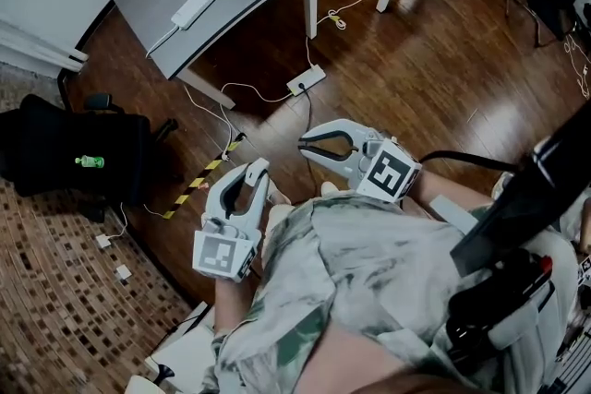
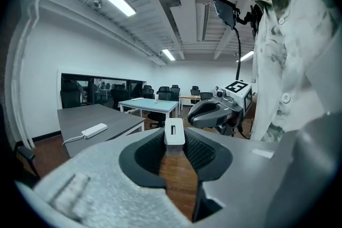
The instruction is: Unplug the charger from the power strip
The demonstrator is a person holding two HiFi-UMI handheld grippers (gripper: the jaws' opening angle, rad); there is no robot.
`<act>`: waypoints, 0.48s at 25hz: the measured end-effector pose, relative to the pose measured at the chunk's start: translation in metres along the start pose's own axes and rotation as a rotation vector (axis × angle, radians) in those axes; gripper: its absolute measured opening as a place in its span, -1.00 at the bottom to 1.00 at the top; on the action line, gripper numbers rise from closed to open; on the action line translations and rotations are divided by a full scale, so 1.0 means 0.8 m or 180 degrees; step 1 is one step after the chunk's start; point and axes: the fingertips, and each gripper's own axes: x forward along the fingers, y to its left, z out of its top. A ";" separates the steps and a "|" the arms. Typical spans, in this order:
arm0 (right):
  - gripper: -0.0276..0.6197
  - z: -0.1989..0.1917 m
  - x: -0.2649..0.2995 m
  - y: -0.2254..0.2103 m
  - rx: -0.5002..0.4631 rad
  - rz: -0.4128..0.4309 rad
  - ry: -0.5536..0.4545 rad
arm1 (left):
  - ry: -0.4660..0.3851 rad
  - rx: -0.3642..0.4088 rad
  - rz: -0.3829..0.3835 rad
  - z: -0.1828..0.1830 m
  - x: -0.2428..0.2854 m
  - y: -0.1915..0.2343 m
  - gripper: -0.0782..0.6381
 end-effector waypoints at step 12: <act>-0.82 0.019 -0.022 0.019 -0.0078 0.0013 -0.0095 | 0.0016 -0.0025 0.0041 -0.002 -0.007 -0.022 -0.49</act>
